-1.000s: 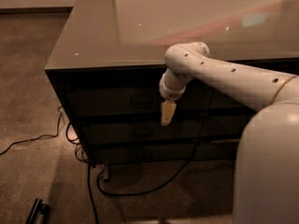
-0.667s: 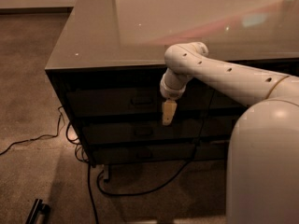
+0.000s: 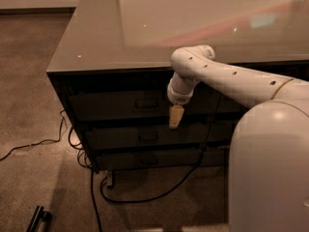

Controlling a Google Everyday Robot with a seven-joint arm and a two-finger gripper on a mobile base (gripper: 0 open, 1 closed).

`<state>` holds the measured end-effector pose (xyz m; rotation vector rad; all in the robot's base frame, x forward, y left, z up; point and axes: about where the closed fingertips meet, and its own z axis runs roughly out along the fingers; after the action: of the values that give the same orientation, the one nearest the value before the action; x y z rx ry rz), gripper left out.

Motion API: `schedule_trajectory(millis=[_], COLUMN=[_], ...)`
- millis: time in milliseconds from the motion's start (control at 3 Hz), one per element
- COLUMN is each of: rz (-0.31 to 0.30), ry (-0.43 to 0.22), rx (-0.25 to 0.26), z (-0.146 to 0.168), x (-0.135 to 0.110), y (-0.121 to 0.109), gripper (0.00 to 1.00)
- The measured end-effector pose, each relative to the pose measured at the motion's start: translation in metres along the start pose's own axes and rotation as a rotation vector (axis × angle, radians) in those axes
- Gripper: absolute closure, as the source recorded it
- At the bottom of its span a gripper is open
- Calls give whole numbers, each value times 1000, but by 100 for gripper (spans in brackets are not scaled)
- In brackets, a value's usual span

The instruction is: Open top drawer

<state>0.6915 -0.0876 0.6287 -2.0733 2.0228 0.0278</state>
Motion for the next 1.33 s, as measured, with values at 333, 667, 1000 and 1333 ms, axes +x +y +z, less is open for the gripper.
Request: schedule_trajectory(millis=[333, 667, 1000, 1333], rz=[-9, -7, -7, -7], ry=[16, 18, 18, 18], rx=[-5, -1, -2, -2], z=[-7, -16, -23, -23], x=[-3, -5, -6, -6], y=[15, 19, 18, 18], gripper=[42, 66, 88, 86])
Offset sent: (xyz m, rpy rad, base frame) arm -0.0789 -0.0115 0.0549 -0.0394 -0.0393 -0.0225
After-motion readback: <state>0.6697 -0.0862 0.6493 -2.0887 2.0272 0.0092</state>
